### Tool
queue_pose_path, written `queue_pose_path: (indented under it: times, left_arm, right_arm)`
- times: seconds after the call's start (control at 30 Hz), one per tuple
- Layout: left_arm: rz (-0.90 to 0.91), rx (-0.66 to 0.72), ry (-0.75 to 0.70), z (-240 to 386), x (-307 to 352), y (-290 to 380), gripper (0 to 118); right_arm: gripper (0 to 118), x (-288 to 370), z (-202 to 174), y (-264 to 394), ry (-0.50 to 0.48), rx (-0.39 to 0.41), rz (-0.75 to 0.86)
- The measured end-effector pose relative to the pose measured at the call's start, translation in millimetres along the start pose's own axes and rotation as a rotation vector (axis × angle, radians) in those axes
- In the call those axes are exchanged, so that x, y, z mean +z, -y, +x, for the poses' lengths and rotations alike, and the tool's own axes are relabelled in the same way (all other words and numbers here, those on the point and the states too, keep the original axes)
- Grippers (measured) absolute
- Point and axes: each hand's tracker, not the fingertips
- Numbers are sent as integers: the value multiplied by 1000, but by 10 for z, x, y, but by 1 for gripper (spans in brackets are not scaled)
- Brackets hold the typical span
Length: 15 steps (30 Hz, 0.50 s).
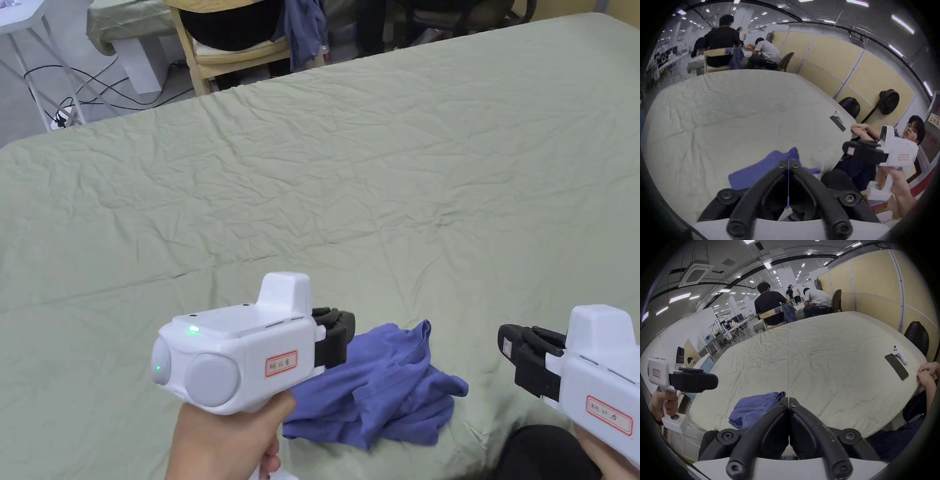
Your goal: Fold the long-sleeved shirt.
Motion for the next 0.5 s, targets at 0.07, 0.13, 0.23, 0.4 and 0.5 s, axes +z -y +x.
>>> queue_pose_path:
  times: [0.07,0.13,0.23,0.4,0.5]
  left_arm:
    - [-37,15,-19,-87,-21,111,0]
    - [-62,21,-14,-138,-47,183,0]
    - [-94,45,20,-254,-229,230,0]
    - [-242,30,-59,-432,-790,352,0]
    - [-300,16,-65,-470,-1069,410,0]
  right_arm:
    - [1,5,-30,13,-13,-1,-2]
    - [1,7,-62,17,-13,11,-3]
    - [1,15,-57,15,-16,13,-2]
    - [1,44,-34,16,-12,13,0]
    - [1,28,4,19,-4,11,-3]
